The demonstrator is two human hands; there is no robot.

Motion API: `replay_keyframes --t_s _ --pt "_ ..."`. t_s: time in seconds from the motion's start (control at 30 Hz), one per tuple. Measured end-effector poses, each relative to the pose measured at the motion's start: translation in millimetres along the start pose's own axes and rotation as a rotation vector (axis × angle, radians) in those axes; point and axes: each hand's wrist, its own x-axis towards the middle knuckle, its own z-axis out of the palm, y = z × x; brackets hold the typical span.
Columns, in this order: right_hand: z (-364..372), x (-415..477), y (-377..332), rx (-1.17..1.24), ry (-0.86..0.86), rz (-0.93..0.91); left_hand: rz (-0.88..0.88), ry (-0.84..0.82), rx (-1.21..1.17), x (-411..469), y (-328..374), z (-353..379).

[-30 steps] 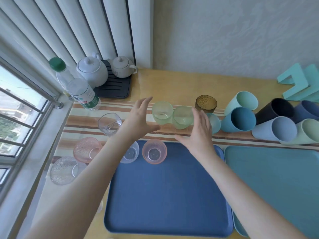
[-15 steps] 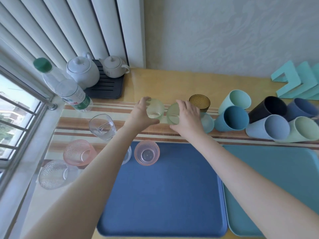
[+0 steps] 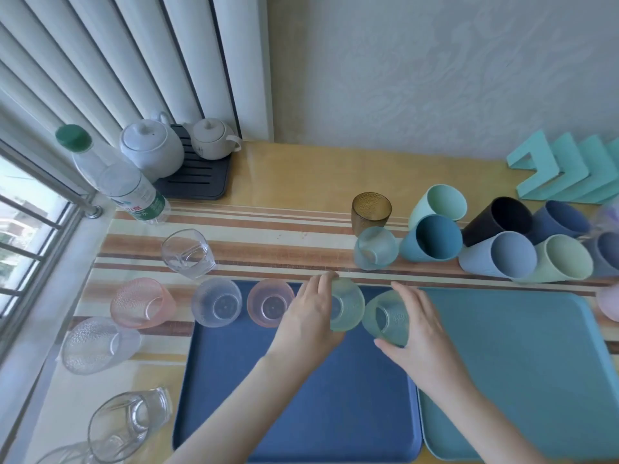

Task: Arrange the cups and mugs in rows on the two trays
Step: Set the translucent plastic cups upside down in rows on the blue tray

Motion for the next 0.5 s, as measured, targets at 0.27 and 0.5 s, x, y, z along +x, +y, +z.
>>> replay_keyframes --t_s 0.27,0.5 --pt "22 7 14 -0.088 0.004 0.023 -0.109 -0.097 0.079 3 -7 25" --pt "26 13 22 0.012 0.015 0.061 -0.074 -0.084 0.153 3 -7 27"
